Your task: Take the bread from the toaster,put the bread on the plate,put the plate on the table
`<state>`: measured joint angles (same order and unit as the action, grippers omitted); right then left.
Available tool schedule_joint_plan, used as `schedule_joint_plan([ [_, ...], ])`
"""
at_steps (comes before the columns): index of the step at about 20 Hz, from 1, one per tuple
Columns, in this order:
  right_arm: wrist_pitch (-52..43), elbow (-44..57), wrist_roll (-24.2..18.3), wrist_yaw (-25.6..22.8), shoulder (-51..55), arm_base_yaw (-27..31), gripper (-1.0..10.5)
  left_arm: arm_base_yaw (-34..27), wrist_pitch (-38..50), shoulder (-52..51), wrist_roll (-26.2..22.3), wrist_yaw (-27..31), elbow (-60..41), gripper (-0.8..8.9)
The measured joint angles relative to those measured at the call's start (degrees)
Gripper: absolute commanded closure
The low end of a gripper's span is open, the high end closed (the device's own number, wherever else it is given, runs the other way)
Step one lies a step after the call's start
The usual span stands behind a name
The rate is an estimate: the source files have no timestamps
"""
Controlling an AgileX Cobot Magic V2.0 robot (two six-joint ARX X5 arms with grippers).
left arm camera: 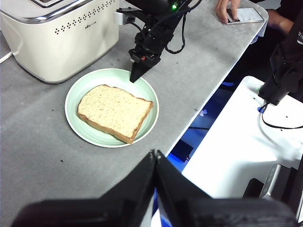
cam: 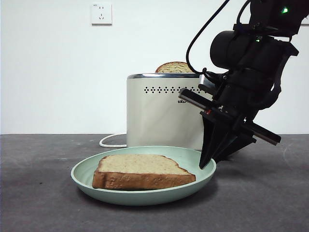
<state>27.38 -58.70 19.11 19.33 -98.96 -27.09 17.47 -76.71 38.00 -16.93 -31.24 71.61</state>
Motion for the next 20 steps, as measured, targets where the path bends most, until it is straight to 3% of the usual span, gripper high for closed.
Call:
schedule_joint_plan([
  [6,-1.31,0.0,0.17,0.22,-1.29,0.11,9.1,0.0,0.02,0.0,0.0,0.0,0.0,8.22],
  [9,-1.7,0.0,0.17,0.0,-1.31,0.11,5.9,0.02,0.0,0.0,0.0,0.0,0.0,8.22],
  [11,-1.95,0.0,0.11,-0.02,-1.29,0.11,4.7,0.02,0.0,0.0,0.04,0.0,0.0,8.22],
  [15,-1.03,0.0,-1.05,0.09,3.41,0.11,4.7,0.0,0.0,0.0,0.04,0.0,0.0,8.22],
  [20,8.92,0.0,-6.4,0.15,19.58,-1.53,4.7,0.02,0.0,0.0,0.04,0.0,0.0,8.22],
])
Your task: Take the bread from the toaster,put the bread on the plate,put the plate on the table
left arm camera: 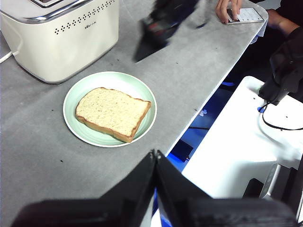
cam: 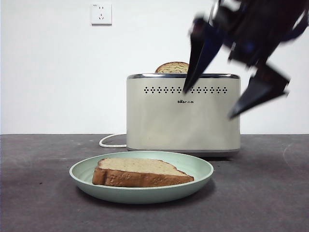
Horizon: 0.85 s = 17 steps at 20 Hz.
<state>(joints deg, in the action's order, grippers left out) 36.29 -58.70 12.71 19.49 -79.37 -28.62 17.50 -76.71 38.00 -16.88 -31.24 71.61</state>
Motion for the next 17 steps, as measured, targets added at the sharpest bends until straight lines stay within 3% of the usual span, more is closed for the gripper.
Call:
schedule_joint_plan([
  [5,11.45,0.0,-3.78,0.02,17.14,-4.63,5.0,0.0,0.0,0.0,0.0,0.0,0.0,8.22],
  [10,19.34,0.0,-4.42,0.04,29.38,-8.5,9.6,0.0,0.02,0.0,0.02,0.0,0.0,8.22],
  [17,22.8,0.0,-5.22,0.02,32.44,-9.35,9.6,0.0,0.02,0.0,0.44,0.0,0.0,8.22],
])
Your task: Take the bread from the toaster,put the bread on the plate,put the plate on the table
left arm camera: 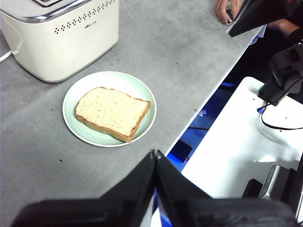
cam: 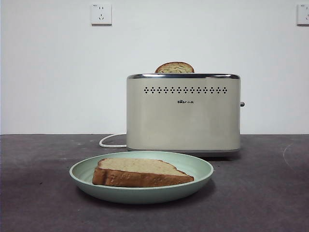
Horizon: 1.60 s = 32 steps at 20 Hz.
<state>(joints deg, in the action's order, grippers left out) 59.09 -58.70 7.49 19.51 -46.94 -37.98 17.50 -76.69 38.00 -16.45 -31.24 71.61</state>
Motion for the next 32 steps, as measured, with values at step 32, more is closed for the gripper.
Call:
schedule_joint_plan([
  [32,0.09,0.0,-0.02,-0.17,0.04,0.0,9.4,-18.03,47.08,-8.37,-1.97,11.65,-8.2,8.17],
])
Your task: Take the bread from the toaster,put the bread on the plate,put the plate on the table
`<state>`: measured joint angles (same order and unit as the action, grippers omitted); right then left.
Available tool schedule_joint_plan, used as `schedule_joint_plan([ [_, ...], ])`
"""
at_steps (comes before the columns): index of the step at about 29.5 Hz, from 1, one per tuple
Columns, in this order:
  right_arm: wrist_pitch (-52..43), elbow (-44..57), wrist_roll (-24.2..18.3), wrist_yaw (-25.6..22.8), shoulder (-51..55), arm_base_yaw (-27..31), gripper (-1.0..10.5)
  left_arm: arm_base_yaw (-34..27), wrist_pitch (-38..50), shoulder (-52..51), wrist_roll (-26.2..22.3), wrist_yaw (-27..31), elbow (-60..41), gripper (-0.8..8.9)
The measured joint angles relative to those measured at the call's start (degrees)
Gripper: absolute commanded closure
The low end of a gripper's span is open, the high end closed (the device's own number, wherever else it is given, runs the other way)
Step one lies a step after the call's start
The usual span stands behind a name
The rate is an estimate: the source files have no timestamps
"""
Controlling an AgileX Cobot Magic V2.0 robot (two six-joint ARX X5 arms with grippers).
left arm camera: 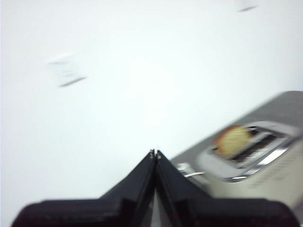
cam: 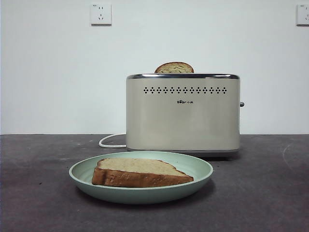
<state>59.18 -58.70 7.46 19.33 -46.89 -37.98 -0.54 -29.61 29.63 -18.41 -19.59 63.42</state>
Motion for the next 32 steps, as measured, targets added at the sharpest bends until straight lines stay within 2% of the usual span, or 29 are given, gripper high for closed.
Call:
schedule_joint_plan([
  [3,0.0,0.0,0.0,-0.02,0.0,0.0,9.4,-2.03,5.73,-3.76,0.26,4.02,-8.26,8.17],
  [6,0.0,0.0,0.02,-0.02,0.0,0.0,9.4,-3.39,13.05,-8.31,1.38,4.59,-18.8,8.17],
  [12,0.0,0.0,0.0,-0.02,0.0,0.0,9.4,-4.28,24.02,-16.11,6.56,7.34,-39.12,8.17],
  [22,0.0,0.0,0.0,-0.02,0.0,0.0,9.4,-4.31,24.57,-26.49,12.85,11.87,-58.47,8.17],
  [26,0.0,0.0,0.0,-0.02,0.0,0.0,9.4,-4.31,24.48,-29.18,14.82,12.0,-62.47,8.17],
  [32,0.0,0.0,0.0,-0.02,0.02,0.0,9.4,-4.31,19.37,-29.31,16.26,13.51,-62.55,8.17],
])
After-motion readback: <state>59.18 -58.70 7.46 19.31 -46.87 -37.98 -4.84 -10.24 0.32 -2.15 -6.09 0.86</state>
